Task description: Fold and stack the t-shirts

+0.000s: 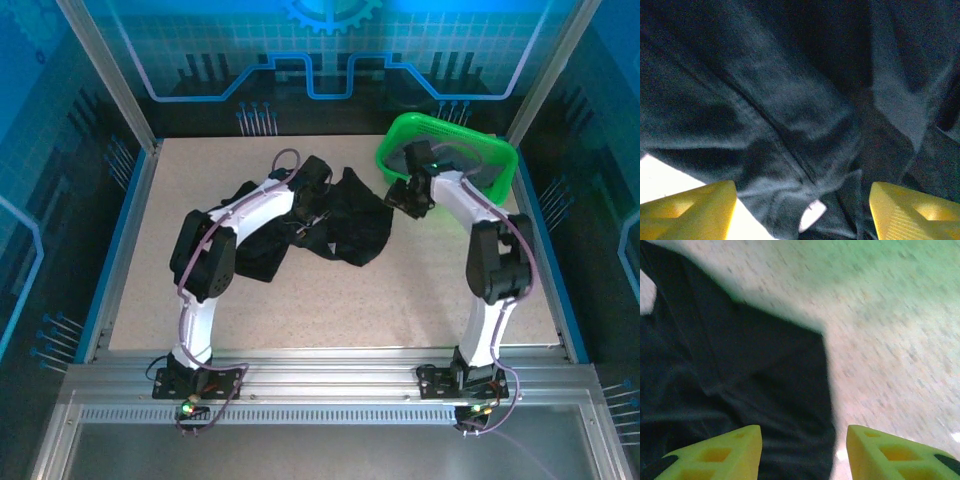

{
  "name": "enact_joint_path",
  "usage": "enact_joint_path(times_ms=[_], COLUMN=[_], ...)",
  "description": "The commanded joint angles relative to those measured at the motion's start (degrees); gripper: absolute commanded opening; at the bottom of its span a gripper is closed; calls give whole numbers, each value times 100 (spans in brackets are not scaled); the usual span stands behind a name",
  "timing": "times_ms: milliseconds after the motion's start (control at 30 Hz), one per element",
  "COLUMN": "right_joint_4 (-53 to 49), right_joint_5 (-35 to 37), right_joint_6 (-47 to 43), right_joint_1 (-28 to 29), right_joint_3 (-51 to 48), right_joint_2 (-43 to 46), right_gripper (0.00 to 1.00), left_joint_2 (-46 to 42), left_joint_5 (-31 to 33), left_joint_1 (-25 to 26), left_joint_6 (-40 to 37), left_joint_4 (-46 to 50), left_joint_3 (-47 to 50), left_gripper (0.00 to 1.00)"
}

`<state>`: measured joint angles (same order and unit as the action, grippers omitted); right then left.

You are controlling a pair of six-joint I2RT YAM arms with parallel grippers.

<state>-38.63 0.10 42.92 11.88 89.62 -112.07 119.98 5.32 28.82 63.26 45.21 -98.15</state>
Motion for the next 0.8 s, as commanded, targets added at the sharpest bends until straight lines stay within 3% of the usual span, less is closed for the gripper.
enact_joint_path(times_ms=[0, 133, 233, 433, 600, 667, 733, 767], right_joint_4=[66, -210, -389, -473, -515, -439, -127, 41], right_joint_5=[-145, 4, 135, -40, -344, -413, -520, -608], right_joint_6=[175, 445, 548, 235, -212, -178, -20, 88], right_joint_1=[-58, -270, -545, -784, -422, -244, -59, 8], right_joint_3=[868, 1791, 2167, 2350, 1882, 1322, 483, 111], right_joint_2=[-765, -1452, -1730, -1722, -1105, -665, -120, 115], right_gripper=[48, 45, 44, 41, 43, 45, 48, 49], left_joint_2=[162, -200, -827, -2337, -3399, -3570, -3443, -3301], left_joint_5=[263, 255, 224, 166, -107, -207, -344, -392], left_joint_1=[-221, -563, -773, -959, -1142, -1128, -1037, -972], left_joint_6=[329, 287, 217, 124, 178, 169, 218, 254], left_joint_4=[269, -42, -365, -1113, -1704, -1709, -1611, -1559], left_joint_3=[105, 909, 1732, 3397, 4292, 4240, 3936, 3727], left_gripper=[53, 19, 4, 0, 0, 20, 49, 56])
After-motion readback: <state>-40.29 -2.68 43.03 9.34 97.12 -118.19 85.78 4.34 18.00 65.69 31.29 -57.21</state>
